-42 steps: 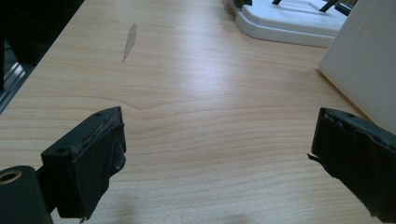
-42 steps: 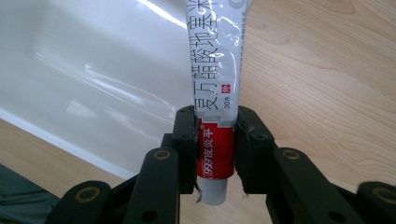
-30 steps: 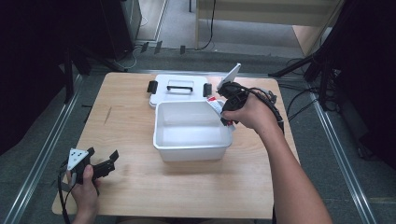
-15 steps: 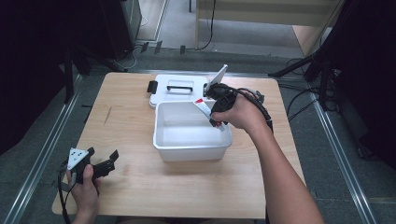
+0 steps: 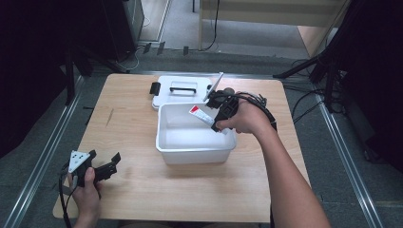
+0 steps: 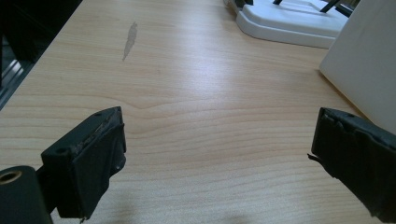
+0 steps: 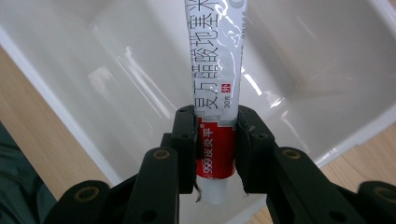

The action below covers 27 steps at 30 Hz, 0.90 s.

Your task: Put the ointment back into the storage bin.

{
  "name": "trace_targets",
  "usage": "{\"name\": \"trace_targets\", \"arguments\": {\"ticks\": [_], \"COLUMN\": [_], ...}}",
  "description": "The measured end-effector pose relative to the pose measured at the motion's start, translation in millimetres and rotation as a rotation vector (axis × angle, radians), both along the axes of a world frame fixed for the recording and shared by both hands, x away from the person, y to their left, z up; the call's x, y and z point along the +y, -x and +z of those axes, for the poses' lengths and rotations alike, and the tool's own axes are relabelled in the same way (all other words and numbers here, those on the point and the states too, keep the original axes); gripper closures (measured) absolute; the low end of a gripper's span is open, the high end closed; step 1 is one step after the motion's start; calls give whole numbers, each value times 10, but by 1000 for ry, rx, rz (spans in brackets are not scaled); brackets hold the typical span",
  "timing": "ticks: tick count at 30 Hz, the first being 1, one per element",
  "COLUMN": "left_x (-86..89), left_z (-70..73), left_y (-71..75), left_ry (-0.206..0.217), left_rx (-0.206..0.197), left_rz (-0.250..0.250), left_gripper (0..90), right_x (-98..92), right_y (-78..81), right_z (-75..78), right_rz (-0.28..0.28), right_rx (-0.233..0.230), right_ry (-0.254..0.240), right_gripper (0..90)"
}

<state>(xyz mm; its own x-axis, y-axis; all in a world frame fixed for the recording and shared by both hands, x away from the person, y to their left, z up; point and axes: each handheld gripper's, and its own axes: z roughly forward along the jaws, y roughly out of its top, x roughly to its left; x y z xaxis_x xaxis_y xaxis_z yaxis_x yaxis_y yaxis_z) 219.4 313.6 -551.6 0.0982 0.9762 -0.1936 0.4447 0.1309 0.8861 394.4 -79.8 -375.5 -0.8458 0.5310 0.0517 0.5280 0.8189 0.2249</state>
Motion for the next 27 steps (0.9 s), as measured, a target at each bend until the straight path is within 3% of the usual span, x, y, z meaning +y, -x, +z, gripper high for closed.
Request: {"name": "trace_targets", "arguments": {"ticks": [4,9,22,27], "left_x": [-1,-1,0,-1], "left_z": [0,0,0,0], "left_y": [0,-1,1,0], "left_ry": [0,-1,-1,-2], "left_rx": [0,0,1,2], "left_rz": [0,1,0,1], "left_gripper": [39,39,39,39], "right_x": [-6,-23,-49,-30], "right_y": [32,46,52,63], "right_z": [-49,-110,-372,-456], "right_rz": [88,125,142,141], "right_rx": [-36,-37,-8,7], "right_ry": [28,29,61,95], "right_gripper": [727,726,726,726]}}
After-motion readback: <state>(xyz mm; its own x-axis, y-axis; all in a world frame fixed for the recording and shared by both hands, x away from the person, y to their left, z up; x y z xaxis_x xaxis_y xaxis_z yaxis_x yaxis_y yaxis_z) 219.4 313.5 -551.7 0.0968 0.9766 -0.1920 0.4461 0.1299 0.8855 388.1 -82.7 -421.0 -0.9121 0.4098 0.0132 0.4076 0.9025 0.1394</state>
